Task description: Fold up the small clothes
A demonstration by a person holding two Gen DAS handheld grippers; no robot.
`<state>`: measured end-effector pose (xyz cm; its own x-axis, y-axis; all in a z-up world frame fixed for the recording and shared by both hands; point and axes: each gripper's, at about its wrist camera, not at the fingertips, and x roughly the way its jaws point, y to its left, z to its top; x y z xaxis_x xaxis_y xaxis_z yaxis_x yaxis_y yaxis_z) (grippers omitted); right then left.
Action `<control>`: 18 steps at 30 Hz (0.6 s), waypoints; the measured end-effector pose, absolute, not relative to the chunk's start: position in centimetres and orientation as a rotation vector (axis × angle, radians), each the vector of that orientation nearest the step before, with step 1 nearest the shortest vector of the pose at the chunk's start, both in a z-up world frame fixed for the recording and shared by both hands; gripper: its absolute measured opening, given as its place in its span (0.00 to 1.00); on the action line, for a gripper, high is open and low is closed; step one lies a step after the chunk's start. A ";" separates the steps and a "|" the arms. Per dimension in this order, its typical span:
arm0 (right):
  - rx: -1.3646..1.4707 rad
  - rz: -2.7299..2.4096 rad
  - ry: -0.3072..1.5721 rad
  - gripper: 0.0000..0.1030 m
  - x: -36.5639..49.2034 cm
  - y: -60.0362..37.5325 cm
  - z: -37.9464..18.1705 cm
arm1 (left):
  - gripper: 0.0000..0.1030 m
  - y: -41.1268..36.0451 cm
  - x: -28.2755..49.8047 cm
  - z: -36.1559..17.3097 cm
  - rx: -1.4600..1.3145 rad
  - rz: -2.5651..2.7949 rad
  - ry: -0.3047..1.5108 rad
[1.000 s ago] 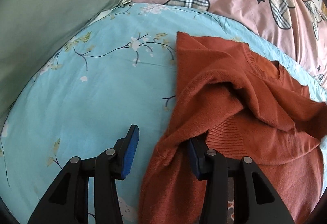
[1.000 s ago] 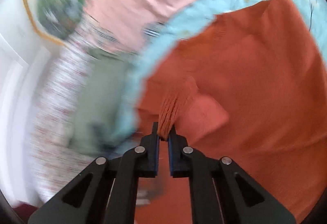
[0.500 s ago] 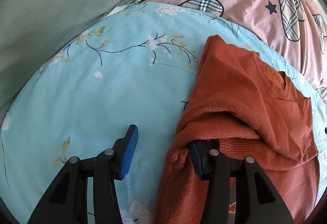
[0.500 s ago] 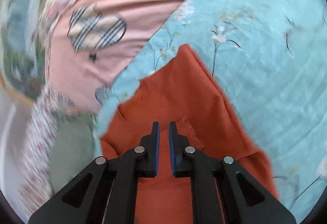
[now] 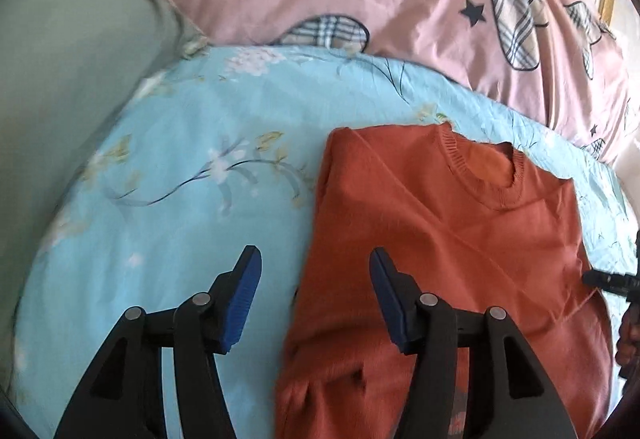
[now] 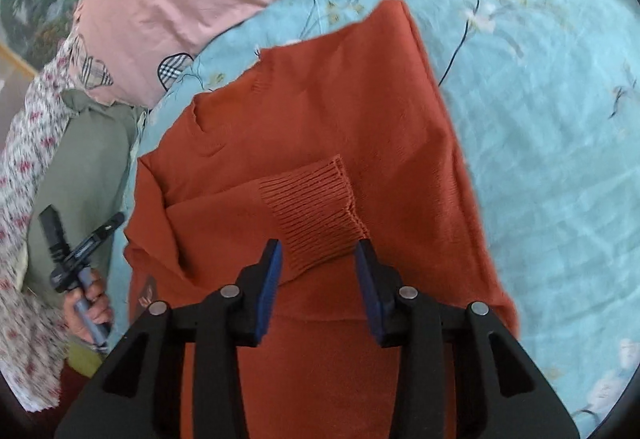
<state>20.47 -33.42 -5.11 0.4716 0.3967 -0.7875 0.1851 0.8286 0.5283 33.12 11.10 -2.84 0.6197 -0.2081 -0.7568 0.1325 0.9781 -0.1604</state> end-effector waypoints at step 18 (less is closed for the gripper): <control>0.746 0.117 0.907 0.10 17.6 -34.3 1.9 | 0.45 8.8 39.8 -6.3 -0.047 -0.095 0.971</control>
